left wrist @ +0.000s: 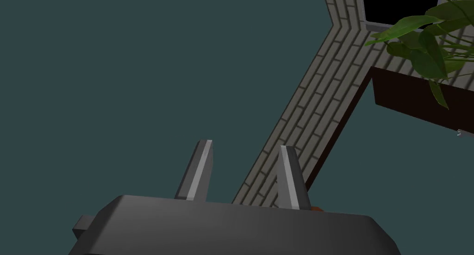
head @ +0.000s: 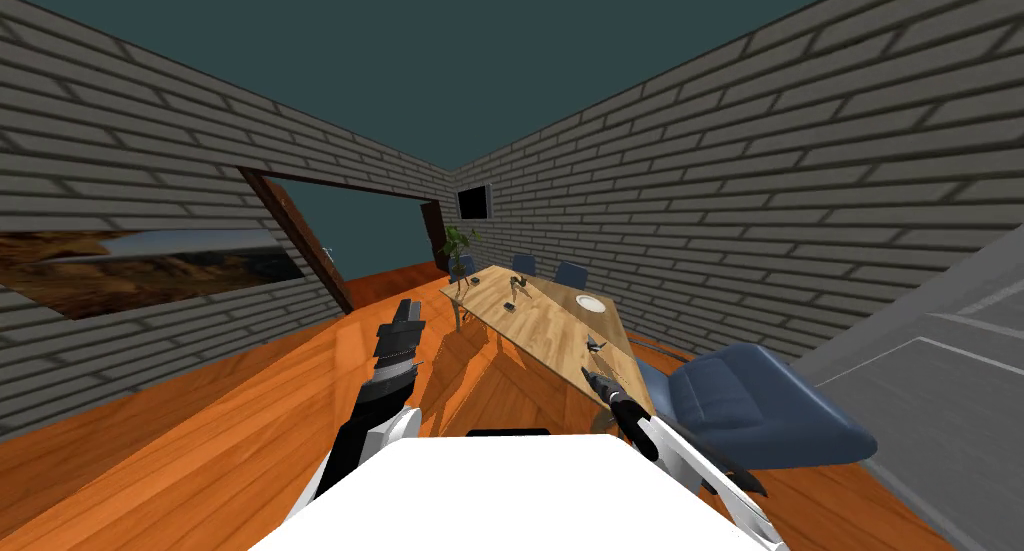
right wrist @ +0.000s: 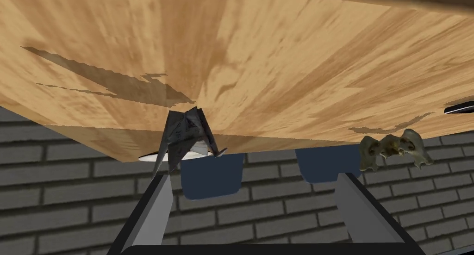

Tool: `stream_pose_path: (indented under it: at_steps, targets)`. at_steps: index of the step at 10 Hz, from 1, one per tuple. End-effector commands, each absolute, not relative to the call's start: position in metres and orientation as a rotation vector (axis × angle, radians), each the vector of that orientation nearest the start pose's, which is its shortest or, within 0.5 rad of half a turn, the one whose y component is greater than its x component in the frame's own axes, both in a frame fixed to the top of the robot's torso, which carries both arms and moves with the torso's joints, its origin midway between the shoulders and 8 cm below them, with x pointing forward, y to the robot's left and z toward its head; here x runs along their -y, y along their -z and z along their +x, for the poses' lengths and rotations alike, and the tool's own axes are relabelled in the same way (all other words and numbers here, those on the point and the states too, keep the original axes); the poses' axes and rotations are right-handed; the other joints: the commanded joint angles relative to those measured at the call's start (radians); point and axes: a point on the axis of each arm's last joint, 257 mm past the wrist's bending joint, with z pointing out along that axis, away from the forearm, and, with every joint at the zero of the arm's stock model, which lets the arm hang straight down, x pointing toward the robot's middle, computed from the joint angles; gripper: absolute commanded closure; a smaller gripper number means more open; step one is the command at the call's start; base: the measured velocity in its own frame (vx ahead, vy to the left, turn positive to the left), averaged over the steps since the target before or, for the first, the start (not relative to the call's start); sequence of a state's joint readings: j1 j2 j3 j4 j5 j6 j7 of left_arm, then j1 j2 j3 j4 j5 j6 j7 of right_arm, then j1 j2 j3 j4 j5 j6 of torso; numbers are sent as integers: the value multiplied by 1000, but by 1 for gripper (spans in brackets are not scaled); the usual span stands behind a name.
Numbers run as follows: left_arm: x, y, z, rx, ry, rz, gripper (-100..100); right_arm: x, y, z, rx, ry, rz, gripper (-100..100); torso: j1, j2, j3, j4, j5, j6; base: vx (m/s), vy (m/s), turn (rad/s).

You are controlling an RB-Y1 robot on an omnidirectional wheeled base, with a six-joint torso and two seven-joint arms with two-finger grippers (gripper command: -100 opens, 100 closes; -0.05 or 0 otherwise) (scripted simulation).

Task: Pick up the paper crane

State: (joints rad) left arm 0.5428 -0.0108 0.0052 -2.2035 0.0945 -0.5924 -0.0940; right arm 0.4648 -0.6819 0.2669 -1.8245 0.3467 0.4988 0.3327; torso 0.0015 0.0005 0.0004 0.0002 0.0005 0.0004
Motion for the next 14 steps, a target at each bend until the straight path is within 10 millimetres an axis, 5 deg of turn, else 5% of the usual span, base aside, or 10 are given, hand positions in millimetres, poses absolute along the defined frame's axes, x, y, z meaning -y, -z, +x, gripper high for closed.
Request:
stream_pose_path:
  at_steps: [1, 5, 14]
  targets:
    - [-301, 6, 336, -579, 1239, -710, 0, 412, 413, 320, -2232, 149, 393, -100, 0, 0, 0, 0, 0, 0, 13, 26, 136]
    - [-301, 6, 336, -579, 1239, -710, 0, 462, 444, 272, -2386, 451, 182, -100, -1, 0, 0, 0, 0, 0, 18, 26, 272]
    - [-301, 6, 335, -580, 1239, -710, 0, 537, 456, 201, -2530, 888, -89, -100, -2, 0, 0, 0, 0, 1, 17, 6, 178]
